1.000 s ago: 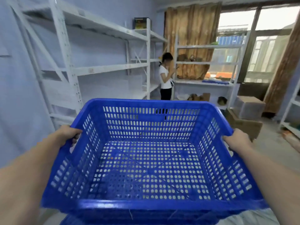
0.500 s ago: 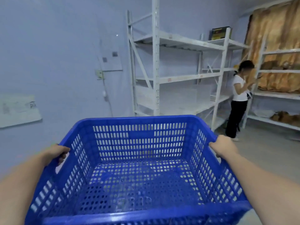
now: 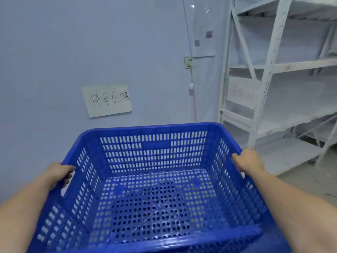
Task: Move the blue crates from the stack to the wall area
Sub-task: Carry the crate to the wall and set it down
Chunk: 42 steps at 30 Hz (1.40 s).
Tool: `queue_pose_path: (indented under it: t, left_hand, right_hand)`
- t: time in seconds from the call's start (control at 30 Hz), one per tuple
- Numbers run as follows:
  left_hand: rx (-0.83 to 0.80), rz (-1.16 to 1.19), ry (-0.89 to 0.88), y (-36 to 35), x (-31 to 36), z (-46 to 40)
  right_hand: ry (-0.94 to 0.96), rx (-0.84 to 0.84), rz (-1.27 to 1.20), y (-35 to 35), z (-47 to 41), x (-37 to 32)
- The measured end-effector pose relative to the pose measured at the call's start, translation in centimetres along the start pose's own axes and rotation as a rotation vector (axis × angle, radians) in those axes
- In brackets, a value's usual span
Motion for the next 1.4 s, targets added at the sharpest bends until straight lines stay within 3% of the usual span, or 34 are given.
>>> queue_pose_path:
  t: [0.23,0.8,1.2,1.4]
  left_hand:
    - [0.062,-0.014,0.127,0.3,-6.4,-5.5]
    - [0.14,-0.02,0.351,-8.5,-9.9,-19.2]
    - [0.031,-0.021,0.567,-13.2,-21.4,-31.6]
    - [0.01,0.0,0.595,-16.8,-24.4,-35.0]
  right_hand:
    - [0.087,-0.084,0.048,-7.5,-6.1,-6.0]
    - [0.145,-0.289,0.103,-22.8,-24.5,-14.6]
    - [-0.115,-0.545,0.118,-37.8,-26.7,-17.0]
    - [-0.221,-0.628,0.177,-41.6,-26.4,-16.6]
Point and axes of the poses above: each hand's wrist, its own z-axis away from the middle knuckle, its own y-axis out of the back of the hand, x = y × z, the point moved 7 cm from there along -z, towards the middle knuckle, and after that the axes turned 6 degrees about z, right-handed, at the moved point
